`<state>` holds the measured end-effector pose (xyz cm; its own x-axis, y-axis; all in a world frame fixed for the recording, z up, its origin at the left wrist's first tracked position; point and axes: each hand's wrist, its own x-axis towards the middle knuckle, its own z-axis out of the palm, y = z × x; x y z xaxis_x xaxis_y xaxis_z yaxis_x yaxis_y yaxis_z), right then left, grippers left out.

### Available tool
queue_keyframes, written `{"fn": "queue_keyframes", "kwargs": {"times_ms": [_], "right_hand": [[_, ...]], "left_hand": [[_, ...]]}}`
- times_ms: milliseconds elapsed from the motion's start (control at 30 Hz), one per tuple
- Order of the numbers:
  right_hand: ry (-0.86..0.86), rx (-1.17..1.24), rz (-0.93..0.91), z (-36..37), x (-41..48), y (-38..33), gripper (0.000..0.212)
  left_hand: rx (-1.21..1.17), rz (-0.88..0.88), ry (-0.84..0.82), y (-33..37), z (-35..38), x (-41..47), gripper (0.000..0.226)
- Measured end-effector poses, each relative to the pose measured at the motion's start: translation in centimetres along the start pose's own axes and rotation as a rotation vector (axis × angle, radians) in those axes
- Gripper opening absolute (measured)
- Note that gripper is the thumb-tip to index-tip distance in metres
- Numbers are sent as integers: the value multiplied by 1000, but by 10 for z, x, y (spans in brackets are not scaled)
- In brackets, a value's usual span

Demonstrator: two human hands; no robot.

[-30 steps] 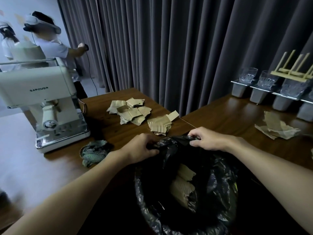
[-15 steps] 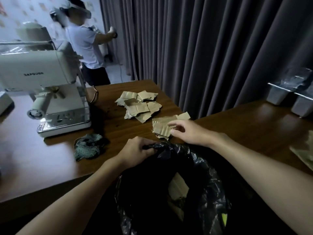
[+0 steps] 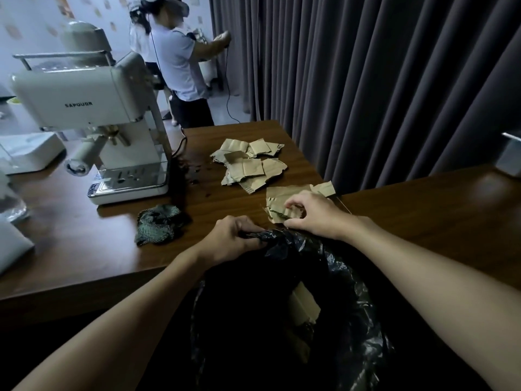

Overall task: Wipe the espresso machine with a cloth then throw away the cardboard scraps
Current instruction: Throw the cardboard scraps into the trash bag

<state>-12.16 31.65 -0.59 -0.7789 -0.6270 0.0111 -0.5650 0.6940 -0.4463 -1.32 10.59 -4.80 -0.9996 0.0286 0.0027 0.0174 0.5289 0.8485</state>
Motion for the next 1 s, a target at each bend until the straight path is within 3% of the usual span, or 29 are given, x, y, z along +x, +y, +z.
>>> {"fn": "queue_keyframes", "kwargs": {"times_ms": [133, 333, 500, 633, 700, 767, 867, 1000], "right_hand": [[62, 15, 27, 4, 6, 0, 46], [87, 224, -46, -13, -6, -1, 57], [-107, 265, -91, -33, -53, -8, 69], [-375, 228, -89, -32, -77, -17, 77], [-297, 273, -74, -29, -73, -19, 65], [-78, 322, -44, -24, -61, -16, 45], [35, 178, -31, -13, -35, -8, 23], [45, 101, 92, -5, -13, 2, 37]], "left_hand": [[-78, 9, -29, -1, 1, 0, 22], [-99, -16, -11, -4, -2, 7, 14], [-91, 41, -64, -6, -7, 9, 15], [-95, 70, -113, -7, -11, 11, 16], [-132, 75, -137, -6, -13, 10, 22], [-181, 76, -155, -4, -14, 10, 29], [-222, 58, -181, -2, -15, 10, 32], [-201, 30, -206, 3, -20, 9, 43]]}}
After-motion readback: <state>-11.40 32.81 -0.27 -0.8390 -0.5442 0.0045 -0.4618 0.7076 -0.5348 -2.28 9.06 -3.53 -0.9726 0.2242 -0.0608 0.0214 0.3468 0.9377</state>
